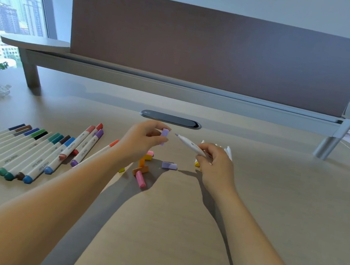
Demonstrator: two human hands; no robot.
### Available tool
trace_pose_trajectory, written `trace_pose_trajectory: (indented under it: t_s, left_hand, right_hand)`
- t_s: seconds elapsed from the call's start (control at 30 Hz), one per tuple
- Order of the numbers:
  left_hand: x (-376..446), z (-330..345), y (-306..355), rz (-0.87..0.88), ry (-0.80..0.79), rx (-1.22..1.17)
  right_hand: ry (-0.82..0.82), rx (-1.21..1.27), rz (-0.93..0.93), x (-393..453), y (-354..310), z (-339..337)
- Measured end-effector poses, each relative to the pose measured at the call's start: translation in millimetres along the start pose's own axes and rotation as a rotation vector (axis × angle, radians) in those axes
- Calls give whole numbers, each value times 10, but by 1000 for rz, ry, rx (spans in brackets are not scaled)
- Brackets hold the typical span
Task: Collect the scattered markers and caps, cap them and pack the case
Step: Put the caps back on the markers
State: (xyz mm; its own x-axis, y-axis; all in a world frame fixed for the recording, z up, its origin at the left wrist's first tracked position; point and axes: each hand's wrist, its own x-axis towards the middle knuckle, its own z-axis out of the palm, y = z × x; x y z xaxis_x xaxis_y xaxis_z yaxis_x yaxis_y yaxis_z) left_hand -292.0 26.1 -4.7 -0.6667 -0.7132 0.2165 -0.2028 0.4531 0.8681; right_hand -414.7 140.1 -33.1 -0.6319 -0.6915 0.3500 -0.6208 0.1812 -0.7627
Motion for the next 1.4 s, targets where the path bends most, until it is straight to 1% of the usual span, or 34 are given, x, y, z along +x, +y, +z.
trace_pose_trajectory:
  t_s: [0.07,0.17,0.27,0.37,0.43,0.53,0.7,0.83,1.0,1.1,1.17,1.23,1.27,1.33,1.4]
  left_hand:
    - [-33,-45,0,-50,40,-127]
    - [-54,-115,-21,-142,118,-337]
    - [-63,-160,-47,-167,144,-404]
    - [-71,-179,-54,-208,177,-449]
    - [-73,-179,-59,-240,181,-445]
    - [-85,-153,-43,-257,138,-417]
    - [-79,-119,-19,-174,110,-213]
    - [-40,-95,16,-146,105,-147]
    - [-11,-42,45,-88,119,-171]
    - [39,-20,107,-43,147,-269]
    - [79,-20,143,-53,154,-385]
    - [128,-58,147,-108,144,-497]
    - [156,-91,127,-138,153,-515]
    - [207,-160,69,-179,170,-448]
    - [263,-194,-13,-183,163,-330]
  right_hand:
    - [8,-41,-53,-17,-26,3]
    - [-24,-91,-105,-53,-88,33]
    - [-56,-128,-146,-80,-133,72]
    - [-69,-139,-146,-96,-161,90]
    - [-79,-145,-142,-104,-167,92]
    - [-90,-163,-153,-117,-182,97]
    - [-82,-116,-125,-118,-209,86]
    - [-62,-104,-107,-92,-234,73]
    - [-35,-105,-94,-65,-273,48]
    - [-48,-62,-125,-54,-331,78]
    - [-83,-40,-141,-51,-379,136]
    - [-91,22,-92,-31,-380,164]
    - [-60,56,-49,-1,-359,154]
    - [24,50,39,97,-276,111]
    - [45,-76,120,214,-174,86]
